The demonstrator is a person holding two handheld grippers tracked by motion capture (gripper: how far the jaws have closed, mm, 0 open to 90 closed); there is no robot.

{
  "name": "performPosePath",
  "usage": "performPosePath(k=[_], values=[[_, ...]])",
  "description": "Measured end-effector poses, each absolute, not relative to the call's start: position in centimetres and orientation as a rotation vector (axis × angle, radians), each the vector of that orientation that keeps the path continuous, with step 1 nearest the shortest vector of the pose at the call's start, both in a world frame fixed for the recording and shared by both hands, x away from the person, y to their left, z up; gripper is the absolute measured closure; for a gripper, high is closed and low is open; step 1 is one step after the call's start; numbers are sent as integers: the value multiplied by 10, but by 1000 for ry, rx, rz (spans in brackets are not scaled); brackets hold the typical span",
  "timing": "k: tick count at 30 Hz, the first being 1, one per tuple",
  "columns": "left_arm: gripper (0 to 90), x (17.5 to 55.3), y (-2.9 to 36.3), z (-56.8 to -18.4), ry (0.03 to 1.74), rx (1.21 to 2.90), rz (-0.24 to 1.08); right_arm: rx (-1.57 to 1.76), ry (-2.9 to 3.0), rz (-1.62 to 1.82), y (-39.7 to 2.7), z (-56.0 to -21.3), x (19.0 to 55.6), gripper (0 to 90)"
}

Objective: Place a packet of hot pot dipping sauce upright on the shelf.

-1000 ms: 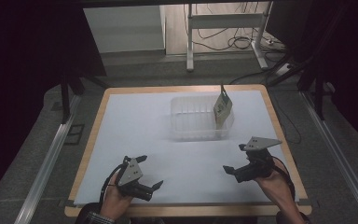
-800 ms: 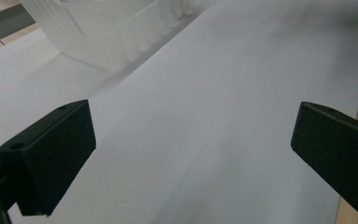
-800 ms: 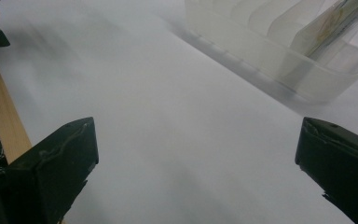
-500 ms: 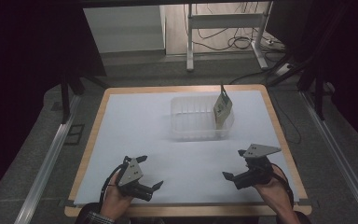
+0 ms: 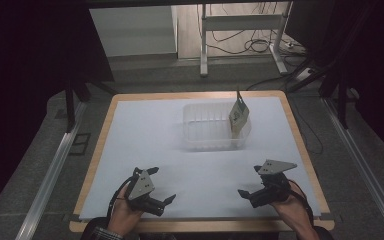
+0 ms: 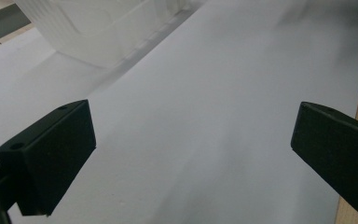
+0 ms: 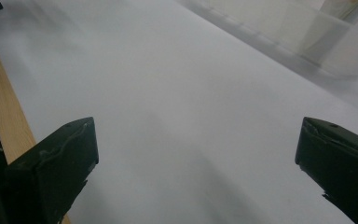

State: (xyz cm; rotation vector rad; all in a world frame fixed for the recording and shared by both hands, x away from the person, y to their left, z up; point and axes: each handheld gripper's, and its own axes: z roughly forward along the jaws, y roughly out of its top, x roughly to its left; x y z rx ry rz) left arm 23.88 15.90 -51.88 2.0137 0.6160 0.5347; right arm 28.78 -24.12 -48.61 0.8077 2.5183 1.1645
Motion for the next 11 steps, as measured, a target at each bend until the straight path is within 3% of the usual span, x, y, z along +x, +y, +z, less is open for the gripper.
performPosePath(k=[11], values=[[0, 239, 159, -518, 613, 2009, 535, 798, 2536, 1135, -243, -493, 291, 0]])
